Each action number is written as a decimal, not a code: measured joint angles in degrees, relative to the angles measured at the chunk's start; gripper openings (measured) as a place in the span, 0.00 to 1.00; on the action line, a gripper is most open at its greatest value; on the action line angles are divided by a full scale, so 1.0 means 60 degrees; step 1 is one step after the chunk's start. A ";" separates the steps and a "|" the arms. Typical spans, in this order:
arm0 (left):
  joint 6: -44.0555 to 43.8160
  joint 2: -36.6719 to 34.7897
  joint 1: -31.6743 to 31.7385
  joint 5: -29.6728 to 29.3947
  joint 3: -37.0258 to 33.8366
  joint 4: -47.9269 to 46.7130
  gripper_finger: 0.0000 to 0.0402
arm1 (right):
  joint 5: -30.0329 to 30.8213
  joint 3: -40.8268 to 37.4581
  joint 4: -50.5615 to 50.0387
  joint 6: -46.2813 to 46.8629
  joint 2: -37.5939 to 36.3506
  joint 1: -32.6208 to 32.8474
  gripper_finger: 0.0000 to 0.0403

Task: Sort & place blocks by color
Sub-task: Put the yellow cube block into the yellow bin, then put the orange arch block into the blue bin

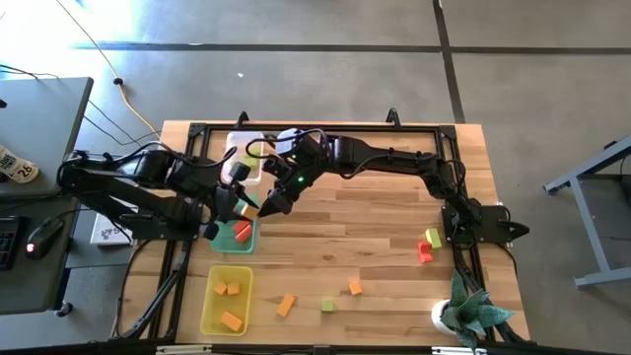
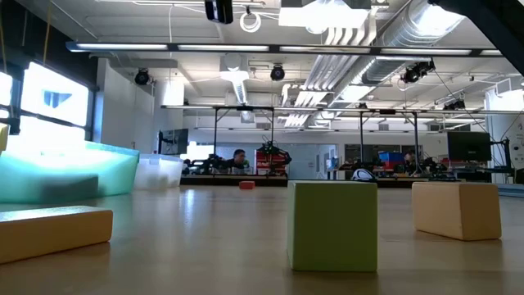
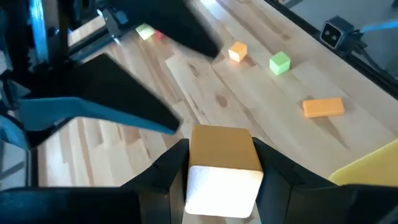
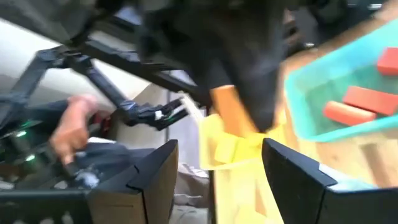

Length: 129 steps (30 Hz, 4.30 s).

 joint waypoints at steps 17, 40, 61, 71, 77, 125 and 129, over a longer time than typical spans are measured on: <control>-0.1568 -0.0141 -0.0910 -0.0031 0.0000 -0.1655 0.30 | 0.3128 0.0000 -0.2764 -0.0242 0.0000 0.0106 0.54; -0.8266 -0.0202 -0.4722 -0.0265 -0.0969 -0.2676 0.30 | 0.5020 0.0000 -0.5470 -0.0450 0.0000 0.1103 0.54; -1.2088 0.2228 -0.7059 -0.1525 -0.1996 0.0204 0.30 | 0.5014 0.0000 -0.5608 -0.1160 0.0000 0.1432 0.54; -1.2436 0.3228 -0.7136 -0.0962 -0.1996 0.0583 0.38 | 0.5026 -0.0002 -0.5939 -0.1342 0.0000 0.1472 0.54; -1.2940 0.3323 -0.7088 -0.0625 -0.1993 0.0720 0.42 | 0.5062 0.0000 -0.5998 -0.1362 0.0000 0.1497 0.54; -0.5845 0.1036 -0.2808 -0.3739 -0.1985 -0.0171 0.46 | 0.6706 -0.4066 -0.8297 0.3095 -0.0007 0.4185 0.54; -0.5173 0.1036 -0.2181 -0.3738 -0.1985 -0.0170 0.46 | 0.6883 -0.4084 -0.8290 0.3443 -0.0028 0.4193 0.54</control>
